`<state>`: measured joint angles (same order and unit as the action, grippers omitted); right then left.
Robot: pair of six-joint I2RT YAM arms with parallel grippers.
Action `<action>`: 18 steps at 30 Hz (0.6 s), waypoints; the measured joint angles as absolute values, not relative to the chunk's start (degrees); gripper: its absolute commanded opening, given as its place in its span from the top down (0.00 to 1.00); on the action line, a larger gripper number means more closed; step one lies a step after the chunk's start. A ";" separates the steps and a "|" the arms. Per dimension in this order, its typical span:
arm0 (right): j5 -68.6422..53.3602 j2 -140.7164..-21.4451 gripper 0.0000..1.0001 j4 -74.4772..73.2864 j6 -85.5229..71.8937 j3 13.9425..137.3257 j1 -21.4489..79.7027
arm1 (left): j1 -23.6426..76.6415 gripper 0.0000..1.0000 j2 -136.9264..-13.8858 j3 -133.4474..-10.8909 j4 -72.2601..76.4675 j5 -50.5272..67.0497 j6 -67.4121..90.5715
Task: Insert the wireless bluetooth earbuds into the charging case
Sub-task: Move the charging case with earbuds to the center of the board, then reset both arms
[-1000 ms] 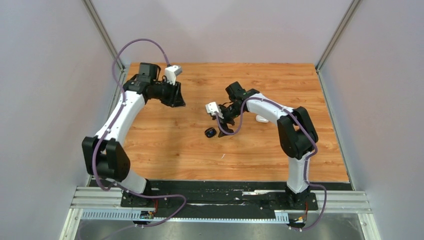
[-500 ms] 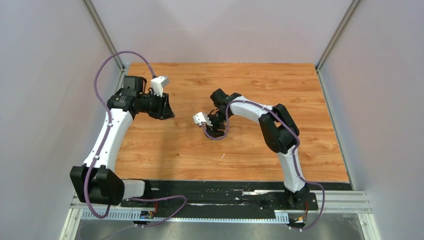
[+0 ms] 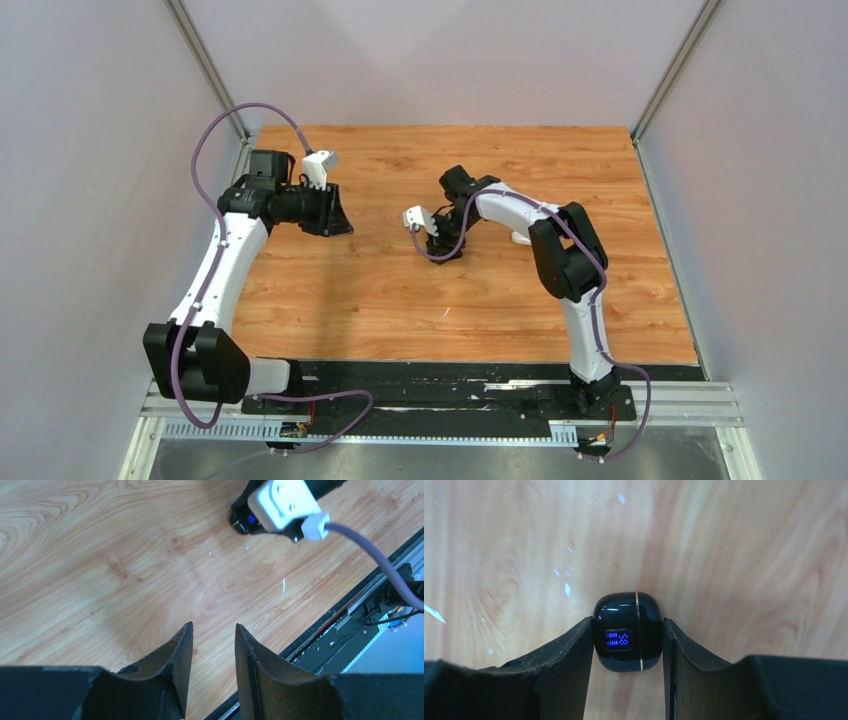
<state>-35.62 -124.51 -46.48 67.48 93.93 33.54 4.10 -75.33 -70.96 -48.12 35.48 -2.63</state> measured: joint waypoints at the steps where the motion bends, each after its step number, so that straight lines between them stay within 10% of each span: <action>1: -35.05 -124.42 0.51 -46.44 67.16 93.93 32.62 | 4.10 0.57 -75.42 -70.96 -47.97 35.66 -2.50; 5: -32.40 -124.14 0.01 -46.63 64.86 94.06 29.32 | 4.10 0.56 -75.46 -70.96 -47.29 36.34 -1.91; 8: -31.24 -123.90 0.00 -47.62 59.42 95.88 28.32 | 4.10 0.46 -75.53 -70.96 -47.29 36.45 -1.83; 9: -31.09 -123.61 0.00 -47.75 56.71 97.10 28.32 | 4.10 0.19 -75.57 -70.96 -47.31 36.32 -1.87; 11: -31.48 -122.15 0.00 -47.81 50.74 99.79 28.18 | 4.10 0.03 -75.72 -71.02 -47.46 35.55 -2.85; 18: -33.80 -102.98 0.00 -43.48 24.84 104.84 21.93 | 4.10 0.00 -76.75 -75.61 -48.84 31.29 -5.08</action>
<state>-33.80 -102.98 -43.48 24.84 104.84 21.93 4.10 -76.75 -75.61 -48.84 31.29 -5.08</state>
